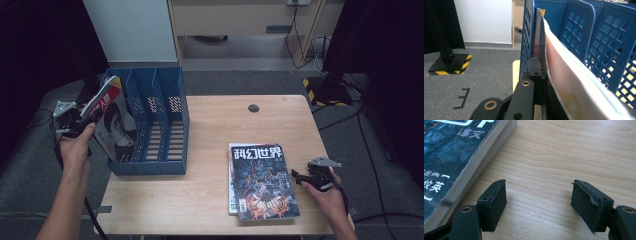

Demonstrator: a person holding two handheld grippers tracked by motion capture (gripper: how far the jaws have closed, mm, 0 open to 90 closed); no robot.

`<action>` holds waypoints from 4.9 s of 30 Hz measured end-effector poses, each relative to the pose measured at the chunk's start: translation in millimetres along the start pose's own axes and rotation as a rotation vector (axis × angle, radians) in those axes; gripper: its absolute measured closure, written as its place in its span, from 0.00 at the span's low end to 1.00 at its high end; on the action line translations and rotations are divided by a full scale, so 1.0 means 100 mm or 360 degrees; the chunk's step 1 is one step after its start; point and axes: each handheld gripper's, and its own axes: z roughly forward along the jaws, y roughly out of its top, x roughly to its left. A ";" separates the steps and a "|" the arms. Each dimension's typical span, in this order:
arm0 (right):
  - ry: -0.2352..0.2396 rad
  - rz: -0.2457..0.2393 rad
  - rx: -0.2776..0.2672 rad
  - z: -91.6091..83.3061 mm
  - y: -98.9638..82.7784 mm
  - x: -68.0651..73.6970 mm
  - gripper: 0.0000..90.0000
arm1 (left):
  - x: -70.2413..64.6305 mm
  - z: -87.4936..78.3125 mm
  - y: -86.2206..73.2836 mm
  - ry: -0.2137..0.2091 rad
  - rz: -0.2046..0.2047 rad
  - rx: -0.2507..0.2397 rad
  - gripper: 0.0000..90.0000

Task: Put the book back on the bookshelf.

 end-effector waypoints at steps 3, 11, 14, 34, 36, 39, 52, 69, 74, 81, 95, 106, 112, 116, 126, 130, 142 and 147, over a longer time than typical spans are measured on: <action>-0.0001 0.0000 0.0000 0.00 0.00 0.00 0.31 | 0.02 -0.01 0.00 -0.0013 -0.0038 -0.0031 0.95; -0.0001 0.0003 0.0002 0.00 0.00 0.00 0.31 | 0.01 -0.03 0.03 -0.0060 -0.0074 -0.0091 0.95; 0.0002 0.0000 0.0001 0.00 0.00 0.00 0.32 | -0.01 -0.03 0.05 -0.0081 -0.0063 -0.0113 0.95; 0.0003 -0.0002 -0.0001 0.00 0.00 0.00 0.32 | -0.03 0.00 0.10 -0.0075 -0.0053 -0.0263 0.95; 0.0004 -0.0001 0.0000 0.00 0.00 0.00 0.32 | -0.04 0.01 0.09 -0.0072 -0.0050 -0.0270 0.95; 0.0003 -0.0002 0.0000 0.00 0.00 0.00 0.32 | -0.06 0.03 0.08 -0.0072 -0.0035 -0.0267 0.95; 0.0003 0.0000 0.0002 0.00 0.00 0.00 0.32 | -0.03 0.07 0.01 -0.0071 -0.0023 -0.0256 0.95; 0.0002 0.0000 0.0002 0.00 0.00 0.00 0.32 | 0.08 0.05 -0.05 -0.0066 -0.0071 -0.0271 0.95; 0.0002 0.0000 0.0002 0.00 0.00 0.00 0.32 | 0.08 0.05 -0.07 -0.0063 -0.0075 -0.0264 0.95; 0.0002 0.0000 0.0002 0.00 0.00 0.00 0.32 | 0.08 0.05 -0.09 -0.0060 -0.0070 -0.0244 0.95; 0.0003 -0.0001 0.0003 0.00 0.00 0.01 0.32 | 0.07 0.04 -0.12 -0.0050 -0.0053 -0.0227 0.95; 0.0006 -0.0001 0.0004 0.00 0.00 0.01 0.31 | 0.06 0.03 -0.11 -0.0060 -0.0053 -0.0195 0.92; 0.0009 -0.0003 0.0004 0.00 0.00 0.01 0.30 | 0.04 0.03 -0.11 -0.0063 -0.0044 -0.0180 0.86; 0.0008 -0.0003 0.0006 0.00 0.00 0.01 0.30 | 0.04 0.04 -0.11 -0.0047 -0.0045 -0.0163 0.78; 0.0011 0.0000 0.0008 0.00 0.00 0.01 0.29 | 0.01 0.03 -0.11 -0.0035 -0.0033 -0.0157 0.64; 0.0009 0.0000 0.0008 0.00 0.00 0.02 0.28 | 0.01 0.03 -0.12 -0.0036 -0.0044 -0.0151 0.57; 0.0014 -0.0012 0.0013 0.01 0.00 0.02 0.27 | -0.01 -0.04 -0.15 -0.0030 -0.0019 -0.0104 0.37; 0.0018 -0.0018 0.0016 0.01 0.00 0.02 0.25 | -0.01 -0.10 -0.18 -0.0035 -0.0017 -0.0064 0.34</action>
